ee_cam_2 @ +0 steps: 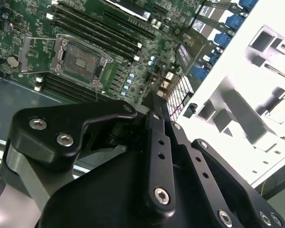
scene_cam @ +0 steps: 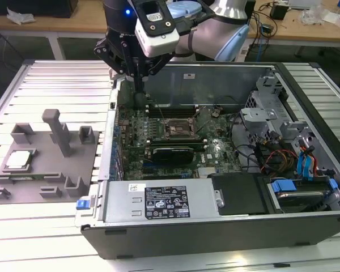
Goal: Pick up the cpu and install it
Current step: 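Reach for the cpu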
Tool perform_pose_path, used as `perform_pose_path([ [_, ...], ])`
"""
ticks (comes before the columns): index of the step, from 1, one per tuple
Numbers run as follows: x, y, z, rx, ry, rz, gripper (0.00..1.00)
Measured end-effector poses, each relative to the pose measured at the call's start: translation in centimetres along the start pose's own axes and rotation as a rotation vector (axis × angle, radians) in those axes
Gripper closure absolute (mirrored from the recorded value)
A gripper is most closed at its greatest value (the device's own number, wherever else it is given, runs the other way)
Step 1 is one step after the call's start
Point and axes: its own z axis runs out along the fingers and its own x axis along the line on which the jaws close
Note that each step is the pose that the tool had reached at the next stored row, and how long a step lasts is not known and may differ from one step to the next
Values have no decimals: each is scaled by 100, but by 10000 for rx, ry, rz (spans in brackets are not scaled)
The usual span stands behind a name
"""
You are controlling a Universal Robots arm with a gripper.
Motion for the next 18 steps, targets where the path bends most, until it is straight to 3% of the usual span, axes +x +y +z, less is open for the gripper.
perform_pose_path([
  [11,124,-9,-3,0,0,-1,89],
  [18,267,-20,-7,0,-1,-1,89],
])
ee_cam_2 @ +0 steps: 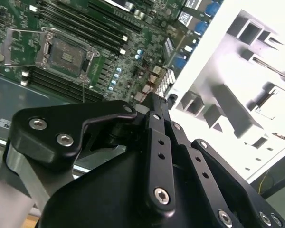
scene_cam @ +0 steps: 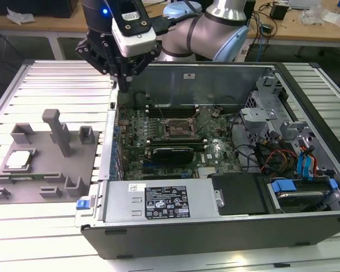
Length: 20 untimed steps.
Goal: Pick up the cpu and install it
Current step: 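Reach for the cpu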
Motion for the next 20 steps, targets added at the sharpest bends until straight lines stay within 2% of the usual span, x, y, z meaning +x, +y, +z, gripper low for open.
perform_pose_path([
  [10,263,-20,-6,-2,-12,-1,89],
  [12,337,-25,-9,-1,-13,-1,89],
  [14,376,-28,-10,-1,-13,0,89],
  [15,424,-32,-11,-2,-15,-1,89],
  [20,528,-39,-14,-2,-16,-1,89],
])
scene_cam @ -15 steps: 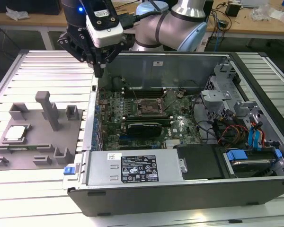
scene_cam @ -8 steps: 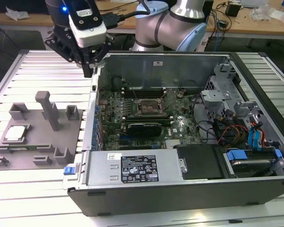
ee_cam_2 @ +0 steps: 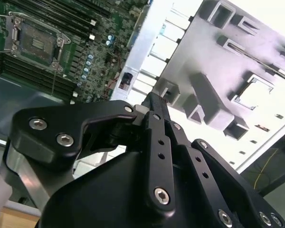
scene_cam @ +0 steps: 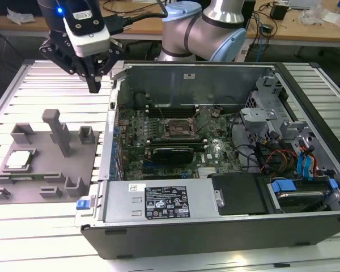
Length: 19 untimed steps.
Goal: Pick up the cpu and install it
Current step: 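Reach for the cpu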
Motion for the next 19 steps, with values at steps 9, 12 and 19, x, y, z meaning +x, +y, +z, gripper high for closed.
perform_pose_path([
  [9,189,-14,-5,0,0,0,89],
  [12,236,-18,-4,0,0,1,89],
  [19,433,-35,42,0,-1,0,89],
])
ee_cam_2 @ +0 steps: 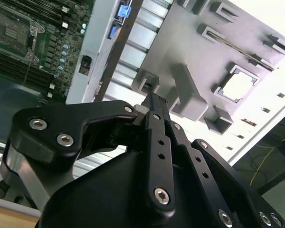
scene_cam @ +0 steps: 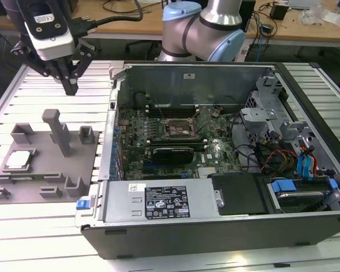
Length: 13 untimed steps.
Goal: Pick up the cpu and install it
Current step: 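Reach for the cpu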
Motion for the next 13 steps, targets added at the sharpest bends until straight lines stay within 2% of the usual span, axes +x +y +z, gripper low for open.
perform_pose_path([
  [13,267,-22,36,0,0,0,89],
])
